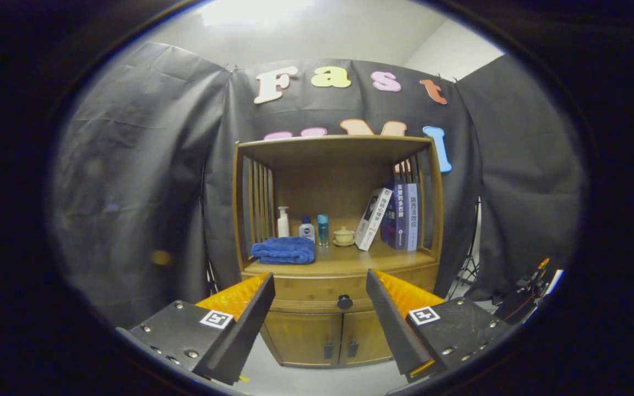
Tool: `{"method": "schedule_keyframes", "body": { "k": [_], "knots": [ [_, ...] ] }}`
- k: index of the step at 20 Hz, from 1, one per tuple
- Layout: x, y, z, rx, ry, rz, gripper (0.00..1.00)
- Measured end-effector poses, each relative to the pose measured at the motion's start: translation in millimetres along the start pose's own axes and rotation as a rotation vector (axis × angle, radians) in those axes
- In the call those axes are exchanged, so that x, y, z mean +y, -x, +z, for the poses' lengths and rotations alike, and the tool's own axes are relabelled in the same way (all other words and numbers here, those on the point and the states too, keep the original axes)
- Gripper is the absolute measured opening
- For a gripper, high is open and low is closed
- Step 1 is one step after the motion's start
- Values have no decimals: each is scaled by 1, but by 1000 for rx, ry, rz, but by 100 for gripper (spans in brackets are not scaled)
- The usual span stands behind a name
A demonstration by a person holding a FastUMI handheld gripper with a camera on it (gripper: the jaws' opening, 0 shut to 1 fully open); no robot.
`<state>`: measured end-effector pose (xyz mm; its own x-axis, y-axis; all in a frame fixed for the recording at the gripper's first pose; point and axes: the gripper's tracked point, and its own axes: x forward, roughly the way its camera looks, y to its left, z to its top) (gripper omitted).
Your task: Pull open the drawer, take out the items inside it, and place them on the countertop above the cabinet.
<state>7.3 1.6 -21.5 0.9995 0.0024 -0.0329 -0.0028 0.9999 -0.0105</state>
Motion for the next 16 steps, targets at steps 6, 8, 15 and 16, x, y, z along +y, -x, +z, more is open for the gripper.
{"method": "schedule_keyframes", "body": {
  "k": [6,8,15,16],
  "knots": [
    [-8,-11,-21,13,15,-17,100],
    [-8,-18,-32,28,0,-11,100],
    [-34,-72,-72,52,51,-15,100],
    [-34,-83,-83,66,37,-3,100]
  ]
}}
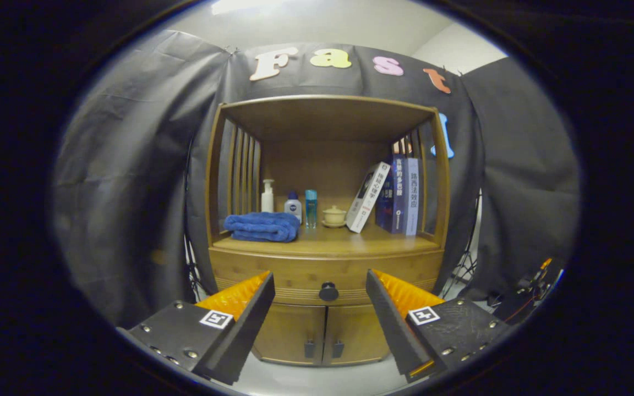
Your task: Pull open the drawer, take out the items inside it, and place them on the countertop above the cabinet.
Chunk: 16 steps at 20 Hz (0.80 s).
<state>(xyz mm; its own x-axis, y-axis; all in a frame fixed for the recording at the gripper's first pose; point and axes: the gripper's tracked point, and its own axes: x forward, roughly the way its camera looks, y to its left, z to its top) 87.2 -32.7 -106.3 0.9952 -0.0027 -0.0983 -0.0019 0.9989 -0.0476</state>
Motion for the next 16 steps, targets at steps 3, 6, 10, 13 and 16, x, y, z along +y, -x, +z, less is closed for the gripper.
{"method": "schedule_keyframes", "body": {
  "k": [3,6,10,13,16],
  "knots": [
    [-8,-40,-25,20,-7,-2,100],
    [-22,-77,-51,25,-35,-33,100],
    [-31,-128,-87,52,-42,-34,100],
    [-37,-156,-109,72,-60,-55,91],
    [-28,-175,-123,97,-49,-27,87]
  ]
}}
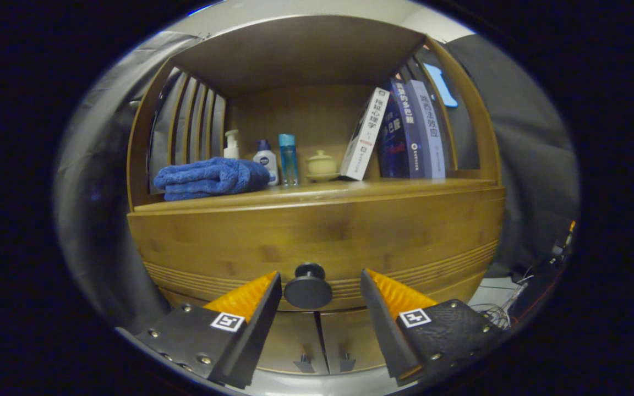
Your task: Pull open the drawer, take out the items inside it, and place them on the countertop above the cabinet.
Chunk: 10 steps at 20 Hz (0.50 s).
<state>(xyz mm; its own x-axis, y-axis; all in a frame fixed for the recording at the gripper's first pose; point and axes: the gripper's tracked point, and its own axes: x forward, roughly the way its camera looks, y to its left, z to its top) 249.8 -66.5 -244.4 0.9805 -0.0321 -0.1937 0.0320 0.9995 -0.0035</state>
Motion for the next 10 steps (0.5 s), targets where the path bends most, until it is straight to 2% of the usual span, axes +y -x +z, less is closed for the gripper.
{"method": "schedule_keyframes", "body": {
  "k": [1,3,7,8,10],
  "knots": [
    [6,0,4,-20,-5,29,87],
    [5,2,4,-41,14,-8,47],
    [4,5,2,-62,124,-63,47],
    [5,0,0,-55,154,-62,45],
    [5,1,0,-36,125,-28,44]
  ]
}}
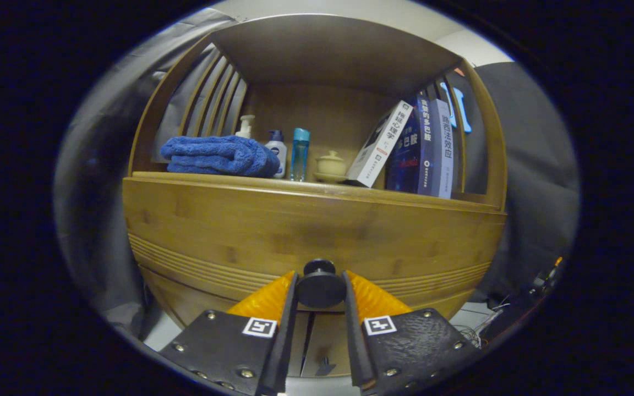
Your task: Pull open the drawer, take out the items inside it, and place them on the countertop above the cabinet.
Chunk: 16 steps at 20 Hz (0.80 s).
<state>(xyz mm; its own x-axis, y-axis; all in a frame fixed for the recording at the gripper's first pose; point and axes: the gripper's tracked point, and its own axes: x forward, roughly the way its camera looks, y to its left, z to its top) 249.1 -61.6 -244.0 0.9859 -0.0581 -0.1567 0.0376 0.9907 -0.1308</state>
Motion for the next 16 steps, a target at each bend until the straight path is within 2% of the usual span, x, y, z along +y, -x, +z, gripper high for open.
{"method": "schedule_keyframes", "body": {
  "k": [2,3,4,6,14,16],
  "knots": [
    [2,2,-2,32,-111,30,40],
    [1,3,-1,35,-120,22,37],
    [-2,5,0,33,-90,1,33],
    [-6,15,0,9,-20,-50,33],
    [-9,85,-7,10,-61,-63,33],
    [-9,102,-9,12,-37,-63,33]
  ]
}}
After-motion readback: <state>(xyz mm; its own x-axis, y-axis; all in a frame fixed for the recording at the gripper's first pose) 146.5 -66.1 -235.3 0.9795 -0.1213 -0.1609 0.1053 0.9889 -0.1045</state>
